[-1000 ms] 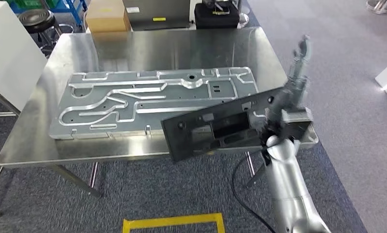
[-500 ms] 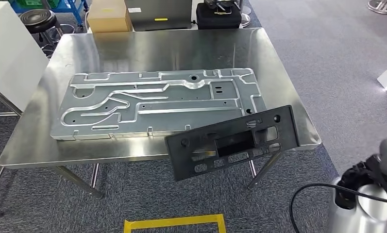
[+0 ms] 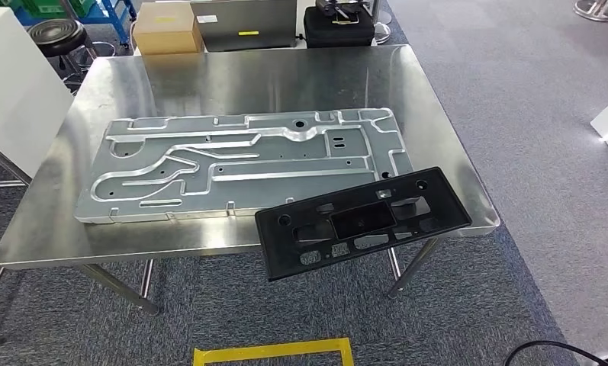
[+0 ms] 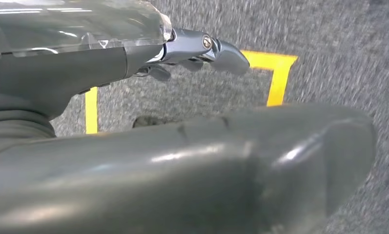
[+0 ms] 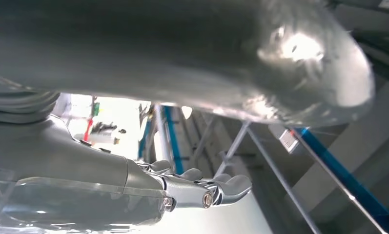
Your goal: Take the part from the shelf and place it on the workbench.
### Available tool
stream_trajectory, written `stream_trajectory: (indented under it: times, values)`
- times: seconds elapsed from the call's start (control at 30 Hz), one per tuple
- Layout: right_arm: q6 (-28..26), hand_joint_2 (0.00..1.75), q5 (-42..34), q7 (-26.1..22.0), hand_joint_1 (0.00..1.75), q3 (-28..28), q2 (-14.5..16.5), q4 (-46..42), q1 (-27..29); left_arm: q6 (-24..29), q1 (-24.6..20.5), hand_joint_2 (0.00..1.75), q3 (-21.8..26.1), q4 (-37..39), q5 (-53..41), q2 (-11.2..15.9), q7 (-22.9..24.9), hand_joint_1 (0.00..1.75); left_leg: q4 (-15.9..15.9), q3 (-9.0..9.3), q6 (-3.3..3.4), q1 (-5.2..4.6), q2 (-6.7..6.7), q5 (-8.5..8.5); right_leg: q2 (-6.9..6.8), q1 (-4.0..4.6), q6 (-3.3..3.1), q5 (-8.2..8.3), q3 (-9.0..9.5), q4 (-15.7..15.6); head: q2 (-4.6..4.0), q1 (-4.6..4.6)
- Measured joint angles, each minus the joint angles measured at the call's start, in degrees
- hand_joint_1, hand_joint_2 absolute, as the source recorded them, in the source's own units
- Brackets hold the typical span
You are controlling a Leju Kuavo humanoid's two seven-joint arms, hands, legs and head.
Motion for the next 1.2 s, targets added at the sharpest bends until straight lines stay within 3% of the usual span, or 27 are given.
stream_trajectory:
  times: [0.07, 0.1, 0.13, 0.2, 0.23, 0.27, 0.3, 0.4, 0.47, 0.53, 0.6, 0.63, 0.7, 0.73, 0.77, 0.8, 0.83, 0.9, 0.97, 1.07, 1.1, 1.13, 1.2]
  values:
    - [0.5, 0.00, 0.0, 0.0, 0.00, -1.9, 0.7, -0.1, 0.6, 0.2, 0.0, 0.00, 0.1, 0.0, 0.0, 0.0, -0.3, 0.00, -0.4, -0.04, 0.65, 0.11, 0.12, 0.57, 0.03, -0.13, 0.65, -0.31, -0.13, 0.3, 0.00, 0.01]
    - [0.6, 0.00, 0.1, 0.0, 0.00, -2.5, 1.1, -0.2, 0.8, 0.2, 0.0, 0.00, 0.2, 0.0, 0.0, 0.0, -0.4, 0.00, -0.7, -0.14, 1.02, 0.20, 0.24, 0.91, 0.04, -0.21, 1.00, -1.43, -0.48, 1.3, 0.00, 0.01]
    - [0.6, 0.00, 0.2, 0.0, 0.00, -3.2, 1.5, -0.2, 1.0, 0.2, 0.0, 0.00, 0.2, 0.0, -0.1, 0.0, -0.5, 0.00, -0.9, -0.34, 1.32, 0.30, 0.35, 1.27, 0.04, -0.32, 1.33, -3.30, -1.27, 3.4, 0.00, 0.02]
    - [0.2, 0.00, 0.6, 0.0, 0.00, -4.5, 2.3, -0.1, 1.6, 0.2, 0.0, 0.00, 0.2, 0.0, -0.1, 0.0, -0.5, 0.00, -0.9, -1.17, 1.57, 0.24, 0.46, 1.84, 0.01, -0.60, 1.88, -8.09, -3.89, 10.6, 0.00, 0.02]
    - [0.0, 0.00, 0.8, 0.0, 0.00, -4.9, 2.6, 0.0, 1.9, 0.2, 0.1, 0.00, 0.2, 0.0, -0.1, 0.0, -0.5, 0.00, -0.9, -1.66, 1.55, 0.20, 0.47, 2.14, 0.00, -0.73, 2.05, -9.71, -5.02, 14.0, 0.00, 0.02]
    - [-0.1, 0.00, 1.0, 0.0, 0.00, -5.2, 2.9, 0.1, 2.1, 0.2, 0.1, 0.00, 0.2, 0.0, -0.1, 0.0, -0.5, 0.00, -0.8, -2.16, 1.50, 0.17, 0.49, 2.45, 0.00, -0.83, 2.16, -10.24, -5.29, 15.7, 0.00, 0.02]
    - [-0.2, 0.00, 1.2, 0.0, 0.00, -5.5, 3.1, 0.2, 2.2, 0.2, 0.1, 0.00, 0.2, 0.0, -0.1, 0.0, -0.5, 0.00, -0.7, -2.63, 1.41, 0.16, 0.52, 2.75, -0.01, -0.89, 2.17, -9.61, -4.35, 15.1, 0.00, 0.02]
    - [-0.8, 0.00, 1.8, 0.0, 0.00, -5.9, 3.6, 0.5, 2.3, 0.3, 0.1, 0.00, 0.2, 0.0, -0.2, 0.0, -0.5, 0.00, -0.4, -3.58, 0.89, 0.13, 0.52, 3.61, -0.02, -0.83, 1.77, -5.58, 3.67, 3.3, 0.00, 0.01]
    - [-1.4, 0.00, 2.2, 0.0, 0.00, -5.9, 3.9, 0.7, 2.4, 0.4, 0.1, 0.00, 0.2, 0.0, -0.2, 0.0, -0.5, 0.00, -0.4, -3.64, 0.26, 0.09, 0.48, 4.21, 0.02, -0.46, 1.14, -4.59, 6.29, -1.1, 0.00, 0.01]
    - [-2.1, 0.00, 2.6, 0.0, 0.00, -5.9, 4.2, 0.9, 2.5, 0.5, 0.1, 0.00, 0.2, 0.0, -0.2, 0.0, -0.6, 0.00, -0.7, -3.70, -0.54, 0.10, 0.47, 4.91, 0.04, -0.27, 0.32, -3.90, 5.86, -1.5, 0.00, 0.02]
    - [-2.6, 0.00, 2.9, 0.0, 0.00, -5.9, 4.7, 1.1, 2.5, 0.5, 0.2, 0.00, 0.2, 0.0, -0.2, 0.0, -0.6, 0.00, 0.3, -4.33, -1.21, 0.17, 0.42, 3.62, -0.11, -0.49, -0.56, -2.94, 5.12, -1.9, 0.00, 0.02]
    - [-2.8, 0.00, 3.0, 0.0, 0.00, -5.9, 5.0, 1.2, 2.6, 0.5, 0.2, 0.00, 0.2, 0.0, -0.2, 0.0, -0.6, 0.00, 2.2, -5.06, -1.46, 0.21, 0.38, 1.46, -0.19, -0.61, -0.96, -2.31, 4.55, -2.1, 0.00, 0.01]
    - [-3.0, 0.00, 3.0, 0.0, 0.00, -5.9, 5.4, 1.3, 2.6, 0.6, 0.2, 0.00, 0.2, 0.0, -0.2, 0.0, -0.6, 0.00, 9.2, -7.03, -1.81, 0.34, 0.36, -4.35, -0.27, -0.45, -1.41, -1.20, 3.09, -2.0, 0.00, 0.01]
    - [-3.1, 0.00, 3.0, 0.0, 0.00, -5.9, 5.6, 1.4, 2.6, 0.6, 0.2, 0.00, 0.2, 0.0, -0.2, 0.0, -0.6, 0.00, 12.8, -7.76, -1.92, 0.38, 0.37, -6.38, -0.28, -0.32, -1.46, -0.63, 2.28, -2.0, 0.00, 0.01]
    - [-3.1, 0.00, 3.0, 0.0, 0.00, -5.9, 5.7, 1.5, 2.7, 0.6, 0.2, 0.00, 0.2, 0.0, -0.2, 0.0, -0.6, 0.00, 15.2, -7.79, -1.97, 0.39, 0.37, -7.11, -0.28, -0.21, -1.47, -0.10, 1.45, -1.8, 0.00, 0.01]
    - [-3.1, 0.00, 3.0, 0.0, 0.00, -5.9, 5.9, 1.6, 2.7, 0.6, 0.2, 0.00, 0.2, 0.0, -0.2, 0.0, -0.6, 0.00, 15.7, -6.91, -1.94, 0.39, 0.37, -6.66, -0.27, -0.11, -1.44, 0.38, 0.62, -1.6, 0.00, 0.01]
    - [-3.1, 0.00, 3.0, 0.0, 0.00, -5.9, 6.0, 1.7, 2.7, 0.6, 0.2, 0.00, 0.2, 0.0, -0.2, 0.0, -0.6, 0.00, 13.9, -4.91, -1.79, 0.38, 0.37, -5.32, -0.27, -0.03, -1.37, 0.77, -0.18, -1.3, 0.00, 0.00]
    - [-3.2, 0.00, 3.0, 0.0, 0.00, -5.9, 6.1, 1.7, 2.7, 0.6, 0.1, 0.00, 0.2, 0.0, -0.2, 0.0, -0.6, 0.00, 6.0, 1.18, -1.20, 0.21, 0.35, -3.30, -0.26, 0.15, -1.12, 1.42, -1.54, -0.6, 0.00, 0.01]
    - [-3.8, 0.00, 2.6, 0.0, 0.00, -6.0, 6.3, 2.1, 3.1, 0.6, 0.0, 0.00, 0.2, 0.0, -0.1, 0.1, -0.6, 0.00, -0.4, 5.28, -0.54, -0.09, 0.34, -3.36, -0.32, 0.24, -0.61, 2.12, -2.22, -0.2, 0.00, 0.01]
    - [-5.9, 0.00, 2.1, 0.1, 0.00, -6.1, 6.4, 3.8, 4.6, 0.6, 0.1, 0.00, 0.1, 0.0, 0.2, 0.0, -0.4, 0.00, -2.2, 5.33, 0.46, -0.20, 0.39, -2.82, -0.48, 0.21, 0.39, 3.18, -2.37, -0.4, 0.00, 0.02]
    - [-6.2, 0.00, 2.3, 0.1, 0.00, -6.1, 6.5, 4.7, 5.0, 0.7, 0.2, 0.00, 0.1, 0.0, 0.3, -0.1, -0.3, 0.00, -2.4, 4.97, 0.87, -0.07, 0.51, -2.20, -0.39, 0.17, 0.74, 2.67, -2.65, -0.1, 0.00, 0.02]
    - [-6.2, 0.00, 2.9, 0.0, 0.00, -6.2, 6.5, 5.6, 5.4, 0.7, 0.2, 0.00, 0.2, 0.0, 0.3, -0.2, -0.3, 0.00, -2.7, 4.44, 1.27, 0.09, 0.69, -1.49, -0.28, 0.11, 1.11, 1.12, -3.19, 1.1, 0.00, 0.02]
    - [-5.7, 0.00, 4.6, 0.1, 0.00, -6.4, 6.8, 8.2, 5.7, 0.9, 0.1, 0.00, 0.2, 0.0, 0.3, -0.3, -0.2, 0.00, -2.8, 2.97, 1.73, 0.17, 1.01, -0.22, -0.11, -0.31, 1.86, -4.24, -4.98, 6.6, 0.00, 0.02]
